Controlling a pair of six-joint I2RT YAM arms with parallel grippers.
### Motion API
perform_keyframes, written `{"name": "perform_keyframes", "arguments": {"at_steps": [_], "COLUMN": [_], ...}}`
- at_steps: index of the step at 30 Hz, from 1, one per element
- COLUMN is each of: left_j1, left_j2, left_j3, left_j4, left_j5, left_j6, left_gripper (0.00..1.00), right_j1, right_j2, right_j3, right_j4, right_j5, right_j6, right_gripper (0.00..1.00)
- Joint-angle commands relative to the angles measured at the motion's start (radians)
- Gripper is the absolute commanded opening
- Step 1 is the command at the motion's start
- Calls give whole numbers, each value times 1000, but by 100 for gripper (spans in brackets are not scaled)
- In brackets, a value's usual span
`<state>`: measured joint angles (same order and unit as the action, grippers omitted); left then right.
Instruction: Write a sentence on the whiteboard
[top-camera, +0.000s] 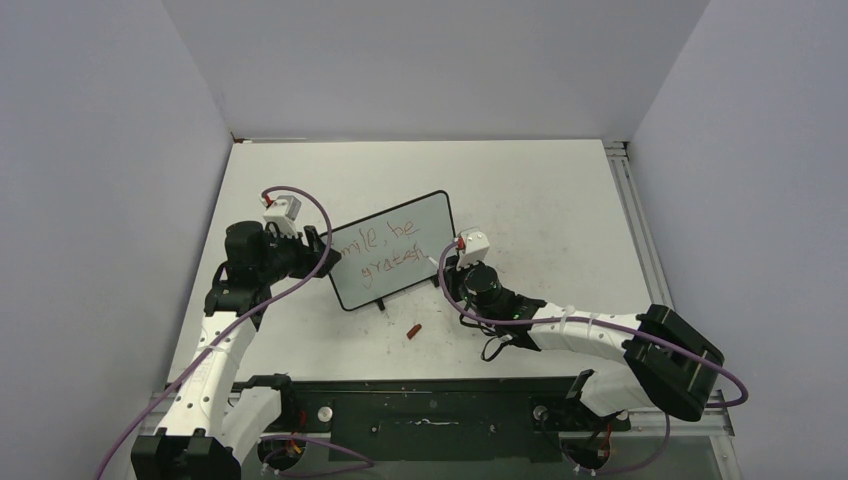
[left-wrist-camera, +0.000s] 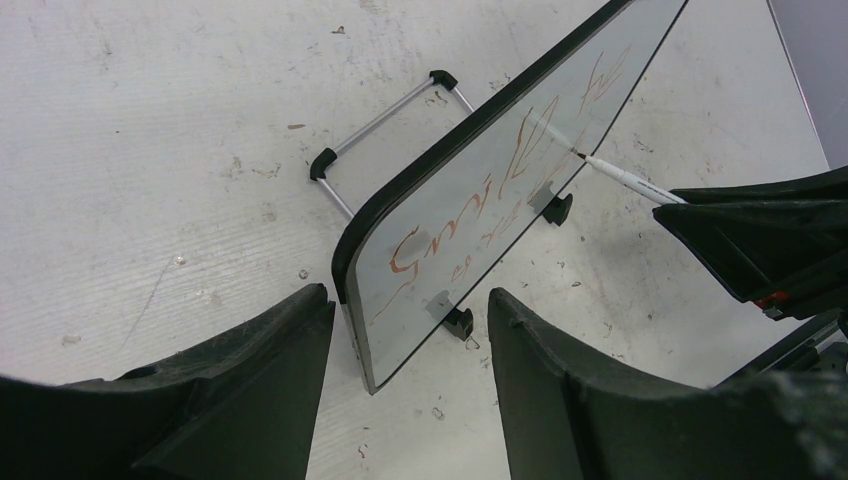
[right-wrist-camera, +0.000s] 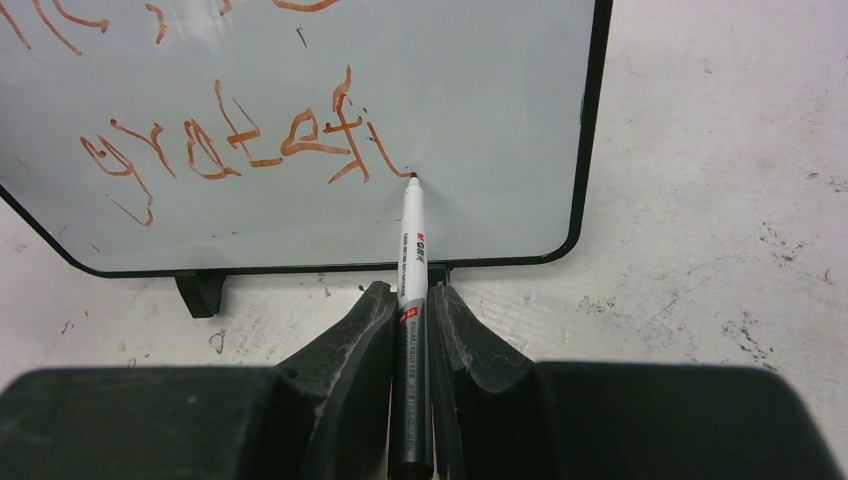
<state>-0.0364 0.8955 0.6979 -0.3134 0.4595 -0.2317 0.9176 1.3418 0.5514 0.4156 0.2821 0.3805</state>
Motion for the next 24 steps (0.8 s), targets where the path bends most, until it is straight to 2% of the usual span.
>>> {"name": "perform_keyframes", "arguments": {"at_steps": [1, 24], "left_j1": [4, 4], "left_j2": [-10, -13], "left_j3": [23, 22], "left_j4": [30, 30], "left_j5": [15, 15], "left_j6": [9, 9], "left_gripper": [56, 56], "right_j1": [-4, -4], "right_j2": [-13, 8], "right_j3": [31, 82], "right_j4": [33, 49], "right_j5": [53, 60], "right_j6": [-9, -47], "right_gripper": [5, 5]}}
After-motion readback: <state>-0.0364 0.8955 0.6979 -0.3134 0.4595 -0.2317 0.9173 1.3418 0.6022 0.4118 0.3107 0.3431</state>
